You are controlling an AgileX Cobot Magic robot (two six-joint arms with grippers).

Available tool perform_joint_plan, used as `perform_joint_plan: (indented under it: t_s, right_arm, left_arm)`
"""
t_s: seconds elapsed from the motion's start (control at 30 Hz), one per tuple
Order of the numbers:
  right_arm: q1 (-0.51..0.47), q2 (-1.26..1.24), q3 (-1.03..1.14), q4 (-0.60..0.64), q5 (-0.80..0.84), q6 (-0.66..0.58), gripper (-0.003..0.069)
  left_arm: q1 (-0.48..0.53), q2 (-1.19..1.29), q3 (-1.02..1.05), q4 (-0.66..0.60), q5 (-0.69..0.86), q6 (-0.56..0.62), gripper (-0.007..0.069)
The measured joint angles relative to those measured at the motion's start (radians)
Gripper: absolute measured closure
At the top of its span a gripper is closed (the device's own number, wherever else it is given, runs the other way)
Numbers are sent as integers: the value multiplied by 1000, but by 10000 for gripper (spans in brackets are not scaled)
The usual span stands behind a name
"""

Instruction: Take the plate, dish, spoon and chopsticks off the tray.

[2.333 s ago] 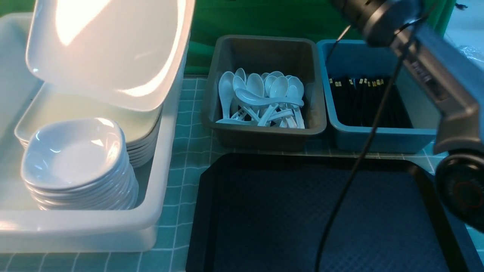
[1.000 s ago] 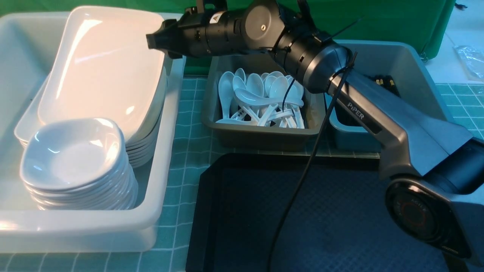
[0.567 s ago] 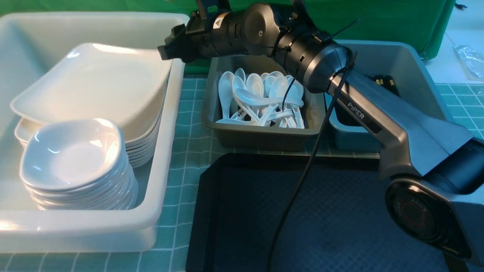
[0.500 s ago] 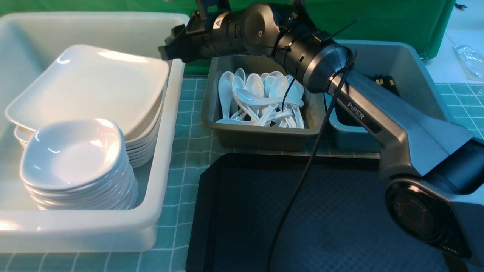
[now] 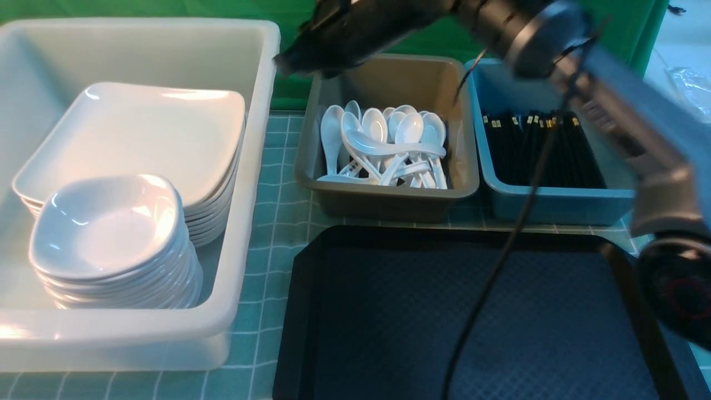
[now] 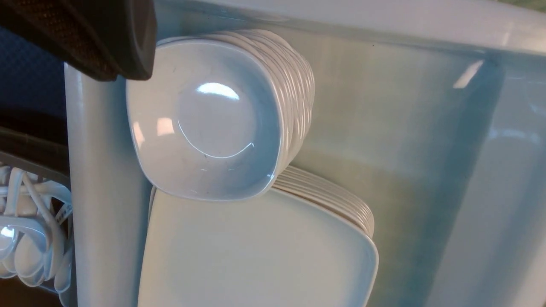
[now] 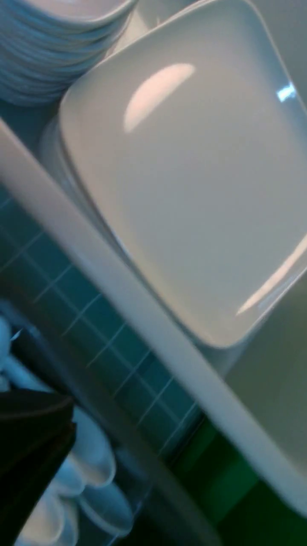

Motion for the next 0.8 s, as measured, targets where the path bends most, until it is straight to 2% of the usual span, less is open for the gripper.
perform_joint_plan:
  t_s: [0.13, 0.23, 0.5, 0.67, 0.8]
  right_arm:
    - [-46, -152, -2, -178, 224, 85, 638]
    - [-85, -245, 21, -246, 228, 119, 638]
    - [-130, -535, 207, -281, 228, 166, 638]
    - [-130, -888, 525, -323, 203, 196, 638]
    - [-130, -1156, 875, -374, 41, 277, 638]
  left_arm:
    - [0, 0, 47, -57, -33, 41, 615]
    - [0, 0, 70, -106, -56, 75, 615]
    - [0, -2, 81, -229, -73, 163, 615]
    - [-15, -13, 86, -324, -86, 238, 615]
    - [-92, -26, 86, -324, -88, 255, 615]
